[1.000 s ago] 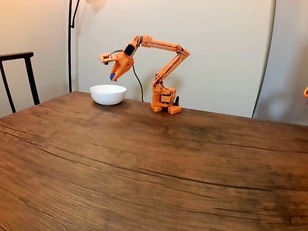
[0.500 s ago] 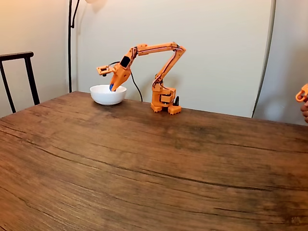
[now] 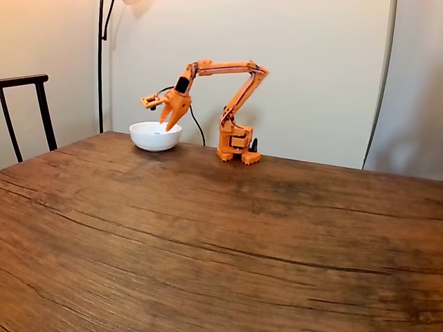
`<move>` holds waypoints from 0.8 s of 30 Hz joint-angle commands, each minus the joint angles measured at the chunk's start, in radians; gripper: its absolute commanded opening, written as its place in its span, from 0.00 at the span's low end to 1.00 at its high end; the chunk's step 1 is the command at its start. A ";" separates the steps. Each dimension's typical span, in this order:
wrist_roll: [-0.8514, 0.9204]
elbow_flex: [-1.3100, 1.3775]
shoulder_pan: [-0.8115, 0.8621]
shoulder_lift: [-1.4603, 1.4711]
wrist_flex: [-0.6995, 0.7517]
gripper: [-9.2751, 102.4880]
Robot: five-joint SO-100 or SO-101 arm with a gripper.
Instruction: Grasp the cube and drop it in the bowl
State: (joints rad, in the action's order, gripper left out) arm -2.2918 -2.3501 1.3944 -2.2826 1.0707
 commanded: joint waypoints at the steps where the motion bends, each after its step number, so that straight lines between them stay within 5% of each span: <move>1: 0.069 0.044 -0.109 -0.179 0.133 0.18; 5: 0.183 0.041 -0.275 -0.394 0.285 0.08; 10: 0.324 0.041 -0.477 -0.630 0.405 0.08; 24: 0.414 0.023 -1.008 -0.850 0.408 0.08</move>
State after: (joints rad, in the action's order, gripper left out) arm -1.8776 -2.3485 0.4817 -3.1278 1.4926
